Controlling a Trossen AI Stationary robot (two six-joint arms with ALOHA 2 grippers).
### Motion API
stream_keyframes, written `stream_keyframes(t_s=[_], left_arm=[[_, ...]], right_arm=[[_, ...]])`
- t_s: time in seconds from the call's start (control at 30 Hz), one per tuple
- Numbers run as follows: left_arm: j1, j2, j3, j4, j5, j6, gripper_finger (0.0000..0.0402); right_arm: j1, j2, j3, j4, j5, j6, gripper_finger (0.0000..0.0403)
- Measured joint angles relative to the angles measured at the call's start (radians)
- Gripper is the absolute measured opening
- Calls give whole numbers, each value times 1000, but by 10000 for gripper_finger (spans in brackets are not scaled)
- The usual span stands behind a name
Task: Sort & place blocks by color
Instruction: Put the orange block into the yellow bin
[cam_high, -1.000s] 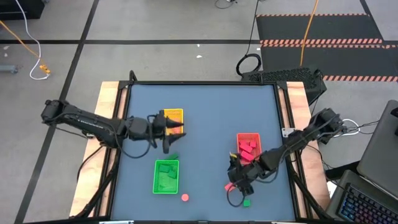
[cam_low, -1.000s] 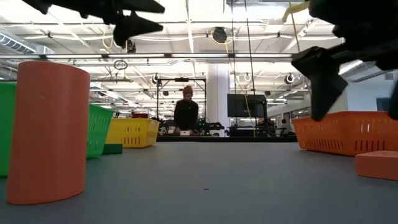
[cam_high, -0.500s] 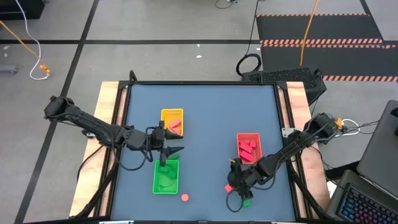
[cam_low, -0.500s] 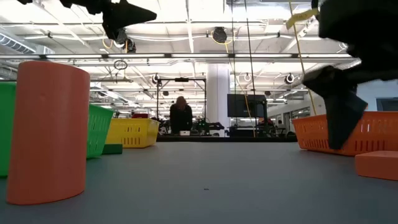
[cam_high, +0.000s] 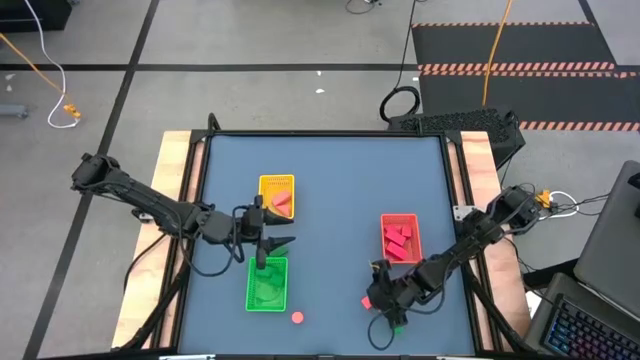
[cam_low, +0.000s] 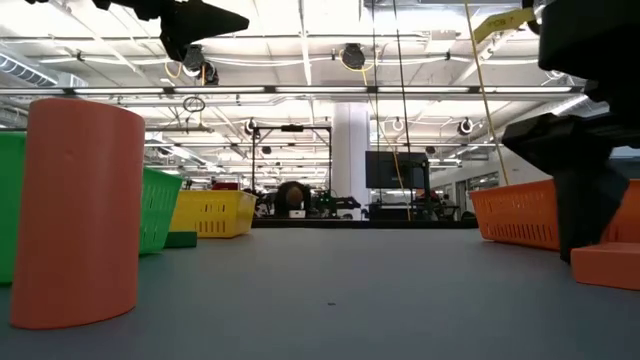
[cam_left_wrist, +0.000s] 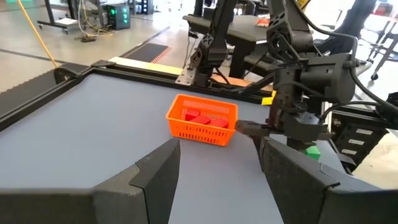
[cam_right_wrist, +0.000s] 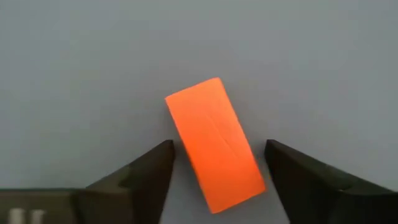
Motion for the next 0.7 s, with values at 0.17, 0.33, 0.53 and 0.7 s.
stream_keyframes(t_s=[0.17, 0.33, 0.53, 0.7], left_arm=[[12, 0, 0, 1, -1, 3, 223], [16, 0, 0, 1, -2, 4, 223], [6, 8, 0, 83, -2, 96, 223], [-24, 95, 0, 253, -1, 278, 223]], right_arm=[[13, 0, 0, -1, 0, 7, 136], [8, -7, -1, 17, 9, -32, 118], [-43, -52, -2, 111, 204, -199, 118], [-122, -110, -2, 294, 301, -410, 118]])
